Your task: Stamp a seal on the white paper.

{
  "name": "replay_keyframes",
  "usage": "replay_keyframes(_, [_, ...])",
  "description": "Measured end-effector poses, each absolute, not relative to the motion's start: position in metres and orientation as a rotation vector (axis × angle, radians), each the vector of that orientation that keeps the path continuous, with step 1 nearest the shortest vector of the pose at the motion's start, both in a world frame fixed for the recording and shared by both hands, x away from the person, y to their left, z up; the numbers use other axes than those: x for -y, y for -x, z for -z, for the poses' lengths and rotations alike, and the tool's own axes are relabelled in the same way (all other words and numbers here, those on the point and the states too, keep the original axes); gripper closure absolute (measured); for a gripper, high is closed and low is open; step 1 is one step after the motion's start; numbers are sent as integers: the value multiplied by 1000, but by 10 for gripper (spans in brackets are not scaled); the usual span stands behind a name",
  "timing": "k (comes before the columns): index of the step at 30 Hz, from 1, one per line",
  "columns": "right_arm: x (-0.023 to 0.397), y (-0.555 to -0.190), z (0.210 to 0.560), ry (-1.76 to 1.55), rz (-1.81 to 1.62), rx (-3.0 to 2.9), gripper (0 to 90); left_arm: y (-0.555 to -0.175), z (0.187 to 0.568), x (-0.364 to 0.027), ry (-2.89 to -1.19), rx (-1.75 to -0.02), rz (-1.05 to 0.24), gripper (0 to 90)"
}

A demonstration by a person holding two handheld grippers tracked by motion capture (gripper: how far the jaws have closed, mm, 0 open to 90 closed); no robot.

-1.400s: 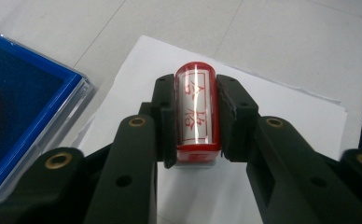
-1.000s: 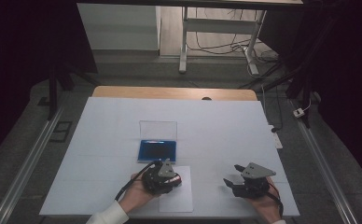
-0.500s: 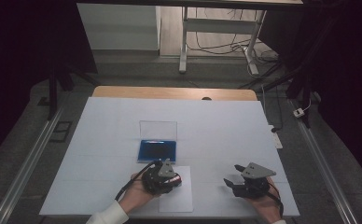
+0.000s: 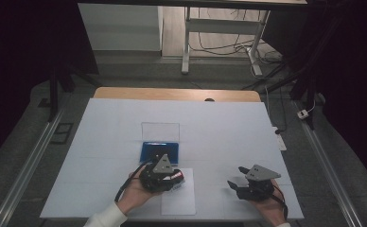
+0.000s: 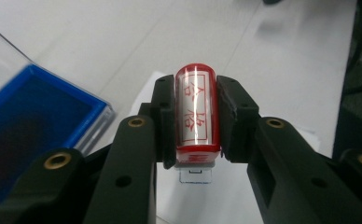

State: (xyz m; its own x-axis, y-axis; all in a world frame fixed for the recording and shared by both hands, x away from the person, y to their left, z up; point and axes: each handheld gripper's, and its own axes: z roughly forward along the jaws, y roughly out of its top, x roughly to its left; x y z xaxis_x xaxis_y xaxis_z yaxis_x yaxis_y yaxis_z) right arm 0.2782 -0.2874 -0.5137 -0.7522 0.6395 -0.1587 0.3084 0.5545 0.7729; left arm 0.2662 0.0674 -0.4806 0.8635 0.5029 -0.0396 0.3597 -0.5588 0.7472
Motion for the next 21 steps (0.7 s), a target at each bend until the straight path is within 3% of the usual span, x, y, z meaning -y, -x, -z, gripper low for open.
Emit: replay_keyframes(21, [287, -279, 515, -772, -1059, -2369, 314, -272, 451, -90, -2112, -649, -233, 700])
